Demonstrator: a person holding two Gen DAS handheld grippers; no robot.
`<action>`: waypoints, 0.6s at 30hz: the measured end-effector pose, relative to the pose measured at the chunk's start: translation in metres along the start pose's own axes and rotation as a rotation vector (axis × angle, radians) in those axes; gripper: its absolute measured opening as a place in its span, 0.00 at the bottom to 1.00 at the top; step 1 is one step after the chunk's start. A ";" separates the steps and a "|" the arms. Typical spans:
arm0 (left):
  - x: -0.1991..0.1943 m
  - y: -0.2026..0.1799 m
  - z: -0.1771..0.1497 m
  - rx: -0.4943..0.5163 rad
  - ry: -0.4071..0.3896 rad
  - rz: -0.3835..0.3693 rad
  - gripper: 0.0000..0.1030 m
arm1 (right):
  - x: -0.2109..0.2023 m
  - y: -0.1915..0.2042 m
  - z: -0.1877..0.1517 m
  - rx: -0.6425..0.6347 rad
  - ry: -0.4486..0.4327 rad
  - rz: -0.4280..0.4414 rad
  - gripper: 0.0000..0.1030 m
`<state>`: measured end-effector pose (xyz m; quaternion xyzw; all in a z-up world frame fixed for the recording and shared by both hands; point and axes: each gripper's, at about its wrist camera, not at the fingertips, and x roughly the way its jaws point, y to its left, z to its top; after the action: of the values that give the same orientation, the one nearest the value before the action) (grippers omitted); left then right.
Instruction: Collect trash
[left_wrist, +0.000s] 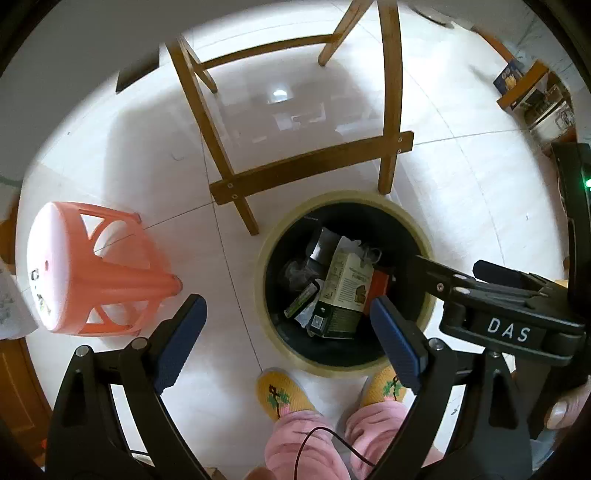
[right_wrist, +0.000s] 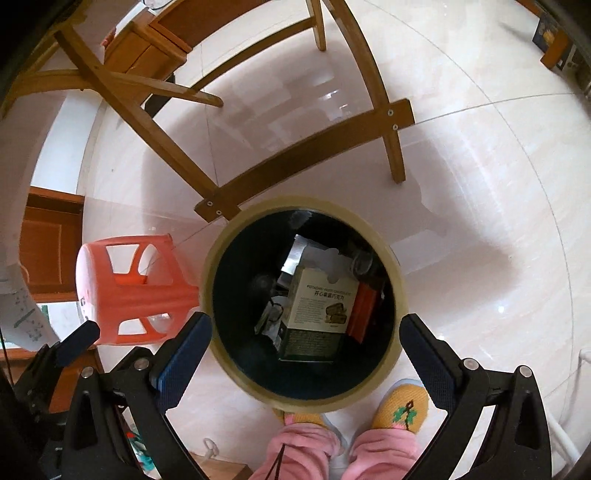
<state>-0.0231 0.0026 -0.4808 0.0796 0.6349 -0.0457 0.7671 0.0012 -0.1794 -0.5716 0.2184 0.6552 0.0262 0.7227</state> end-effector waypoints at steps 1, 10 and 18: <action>-0.007 0.000 0.000 -0.005 0.004 -0.004 0.86 | -0.007 0.002 -0.001 -0.001 -0.006 0.004 0.99; -0.062 0.006 -0.001 -0.055 0.006 -0.013 0.86 | -0.058 0.006 -0.003 -0.004 -0.026 -0.003 0.99; -0.118 0.008 -0.004 -0.091 -0.003 -0.013 0.86 | -0.111 0.013 -0.004 -0.015 -0.047 -0.005 0.99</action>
<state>-0.0477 0.0080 -0.3655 0.0404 0.6355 -0.0222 0.7707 -0.0151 -0.2024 -0.4632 0.2118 0.6383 0.0241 0.7397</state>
